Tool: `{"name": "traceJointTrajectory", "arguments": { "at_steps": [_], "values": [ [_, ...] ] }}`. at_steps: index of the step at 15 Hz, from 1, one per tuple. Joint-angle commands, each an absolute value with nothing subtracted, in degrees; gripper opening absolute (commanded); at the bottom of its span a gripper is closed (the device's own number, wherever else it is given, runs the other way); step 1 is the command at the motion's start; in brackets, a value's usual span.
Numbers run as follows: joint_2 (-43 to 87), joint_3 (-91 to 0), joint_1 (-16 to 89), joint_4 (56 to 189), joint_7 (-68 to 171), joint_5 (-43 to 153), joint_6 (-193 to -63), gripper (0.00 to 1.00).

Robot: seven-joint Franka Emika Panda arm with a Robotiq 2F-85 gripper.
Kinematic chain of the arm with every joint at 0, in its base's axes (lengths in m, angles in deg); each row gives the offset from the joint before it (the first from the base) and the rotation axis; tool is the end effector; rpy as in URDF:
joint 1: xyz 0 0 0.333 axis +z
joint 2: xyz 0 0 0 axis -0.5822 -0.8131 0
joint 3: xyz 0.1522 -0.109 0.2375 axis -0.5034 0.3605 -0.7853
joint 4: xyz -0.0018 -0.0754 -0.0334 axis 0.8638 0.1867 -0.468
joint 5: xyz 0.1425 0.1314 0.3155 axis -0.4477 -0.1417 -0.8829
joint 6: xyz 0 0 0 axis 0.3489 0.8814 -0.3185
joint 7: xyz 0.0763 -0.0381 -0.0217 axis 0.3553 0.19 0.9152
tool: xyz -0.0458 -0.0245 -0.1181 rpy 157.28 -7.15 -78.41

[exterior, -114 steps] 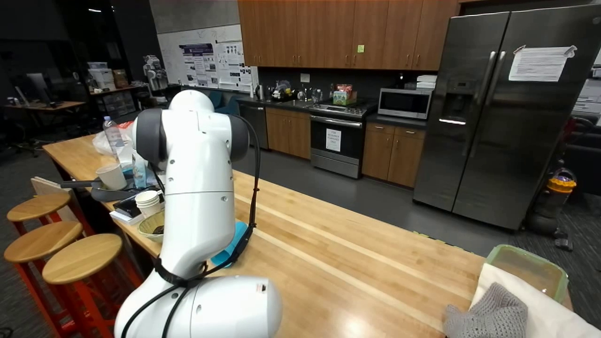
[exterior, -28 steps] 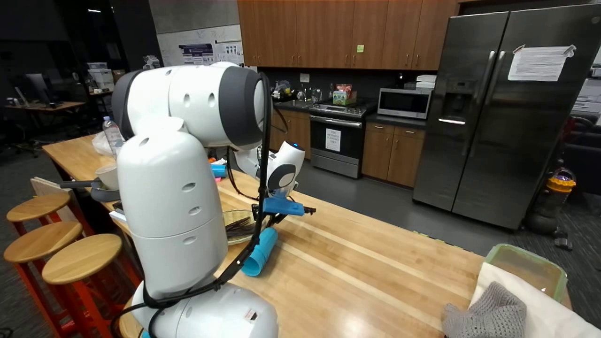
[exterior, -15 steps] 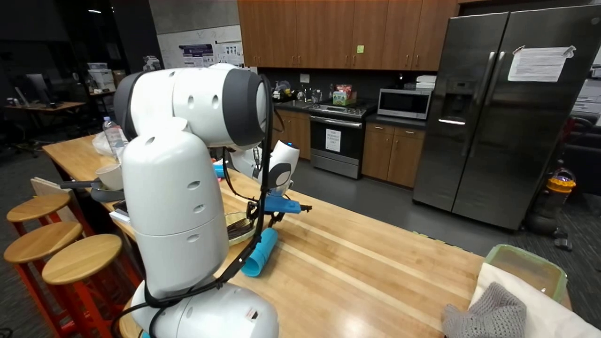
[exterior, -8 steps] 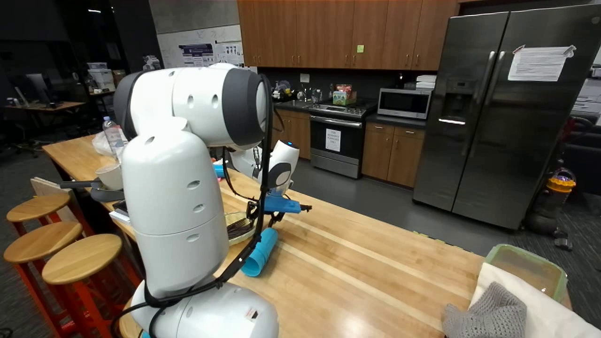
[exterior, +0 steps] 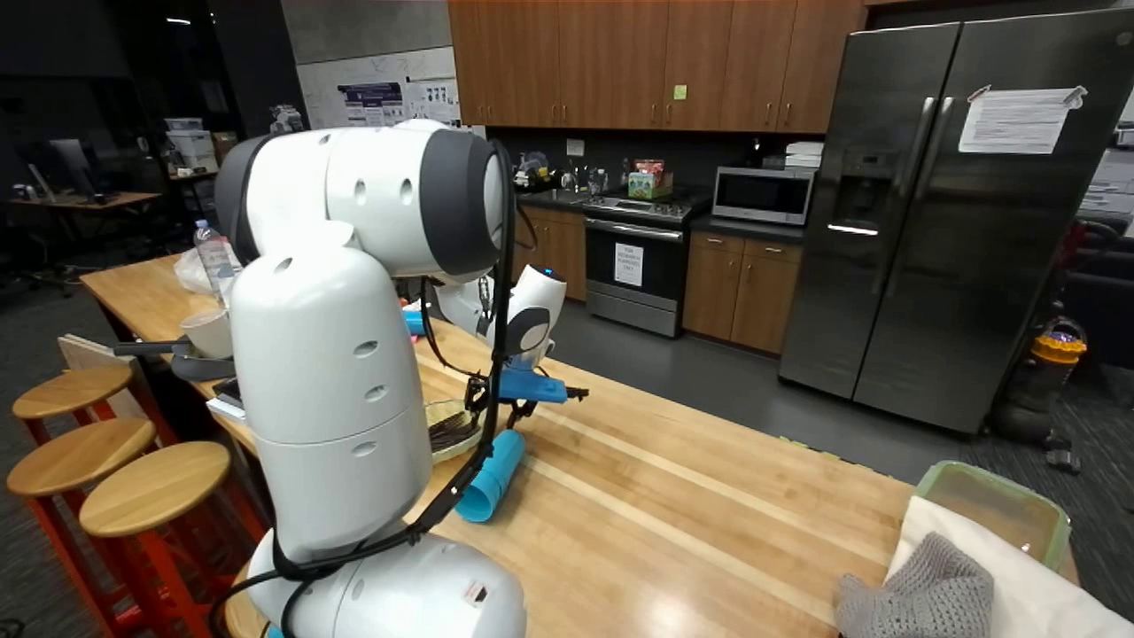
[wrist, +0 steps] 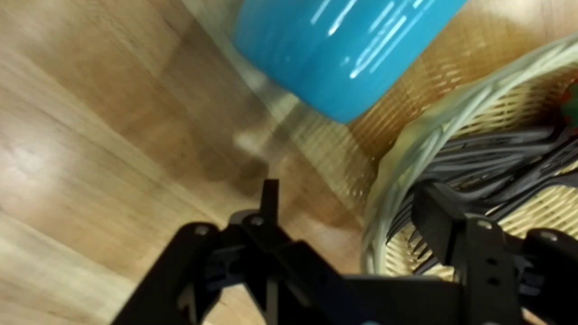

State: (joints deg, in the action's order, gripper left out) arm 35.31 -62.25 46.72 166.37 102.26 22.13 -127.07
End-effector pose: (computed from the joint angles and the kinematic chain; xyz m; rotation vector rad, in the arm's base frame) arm 0.4234 0.2097 0.2760 -2.5113 -1.1398 0.0447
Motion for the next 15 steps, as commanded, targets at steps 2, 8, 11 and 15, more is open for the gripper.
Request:
{"name": "traceJointTrajectory", "arguments": {
  "at_steps": [2, 8, 11, 15],
  "values": [
    [39.10, -60.93, 45.01, 167.07, 102.92, 11.44, -131.51, 1.00],
    [48.10, -56.19, 42.96, 175.08, 106.48, 4.47, -144.60, 1.00],
    [52.70, -54.85, 42.87, 182.65, 104.32, 10.07, -152.29, 1.00],
    [62.34, -54.02, 41.78, 193.04, 98.32, 22.12, -156.47, 1.00]
  ]
}}
